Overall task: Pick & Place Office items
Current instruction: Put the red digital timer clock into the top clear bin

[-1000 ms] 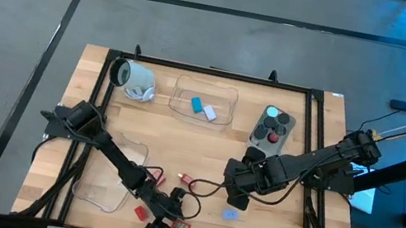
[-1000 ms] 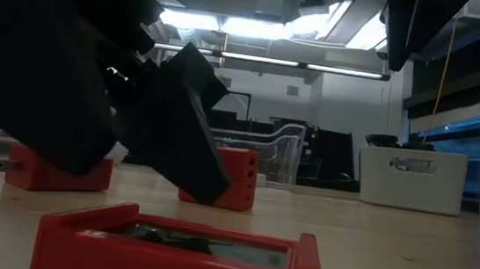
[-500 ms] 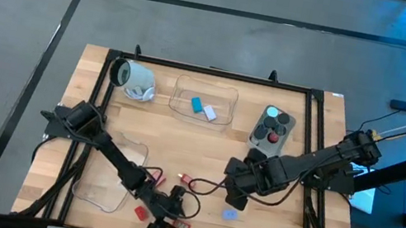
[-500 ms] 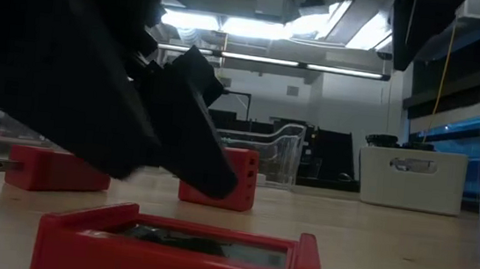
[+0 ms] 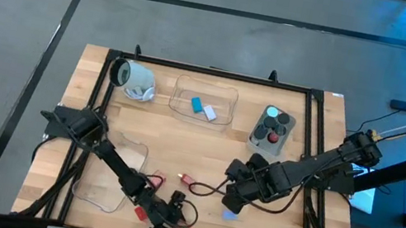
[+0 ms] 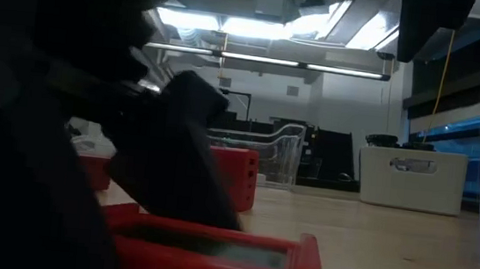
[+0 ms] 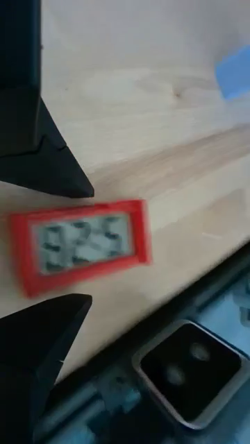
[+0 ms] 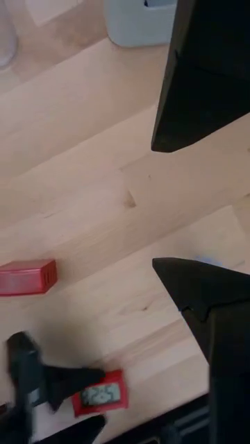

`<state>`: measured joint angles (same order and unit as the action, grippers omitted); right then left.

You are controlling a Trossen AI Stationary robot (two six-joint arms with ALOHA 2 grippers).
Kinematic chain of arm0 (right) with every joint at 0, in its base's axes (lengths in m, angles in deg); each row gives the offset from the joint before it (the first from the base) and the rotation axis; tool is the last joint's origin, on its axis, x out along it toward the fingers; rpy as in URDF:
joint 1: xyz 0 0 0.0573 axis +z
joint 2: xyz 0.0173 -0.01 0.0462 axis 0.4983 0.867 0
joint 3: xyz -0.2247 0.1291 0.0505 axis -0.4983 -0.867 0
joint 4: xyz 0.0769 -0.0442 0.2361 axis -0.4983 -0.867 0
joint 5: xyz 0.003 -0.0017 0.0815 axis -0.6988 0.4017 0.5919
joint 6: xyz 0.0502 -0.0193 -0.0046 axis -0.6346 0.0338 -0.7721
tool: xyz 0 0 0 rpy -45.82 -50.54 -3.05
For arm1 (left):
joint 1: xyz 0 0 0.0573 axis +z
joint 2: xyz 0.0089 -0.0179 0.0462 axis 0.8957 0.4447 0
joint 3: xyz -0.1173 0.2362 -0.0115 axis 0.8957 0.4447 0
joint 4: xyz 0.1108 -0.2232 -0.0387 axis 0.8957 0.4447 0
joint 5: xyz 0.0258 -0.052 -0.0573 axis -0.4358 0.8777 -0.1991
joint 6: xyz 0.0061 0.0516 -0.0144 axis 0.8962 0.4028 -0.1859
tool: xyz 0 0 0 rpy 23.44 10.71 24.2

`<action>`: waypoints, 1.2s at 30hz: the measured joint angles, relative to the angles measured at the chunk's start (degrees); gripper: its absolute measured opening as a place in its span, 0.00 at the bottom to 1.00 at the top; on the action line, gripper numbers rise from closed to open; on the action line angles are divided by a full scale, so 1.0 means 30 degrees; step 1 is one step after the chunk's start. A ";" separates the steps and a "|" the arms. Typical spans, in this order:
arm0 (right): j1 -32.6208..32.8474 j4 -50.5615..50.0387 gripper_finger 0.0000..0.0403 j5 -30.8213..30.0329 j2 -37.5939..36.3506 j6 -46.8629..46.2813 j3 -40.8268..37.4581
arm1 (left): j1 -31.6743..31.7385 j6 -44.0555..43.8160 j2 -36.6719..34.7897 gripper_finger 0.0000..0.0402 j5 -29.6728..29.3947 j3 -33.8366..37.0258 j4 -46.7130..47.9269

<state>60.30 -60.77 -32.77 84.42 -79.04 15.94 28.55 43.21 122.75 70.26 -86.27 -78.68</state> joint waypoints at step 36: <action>0.1000 0.0240 0.66 -0.0495 0.0000 -0.1123 0.0000 | 0.1411 -0.2613 -1.0878 0.37 -0.8251 -0.0717 1.5876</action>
<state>63.30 -60.05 -34.26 84.42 -82.41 15.94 32.78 35.37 90.12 45.50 -88.42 -31.05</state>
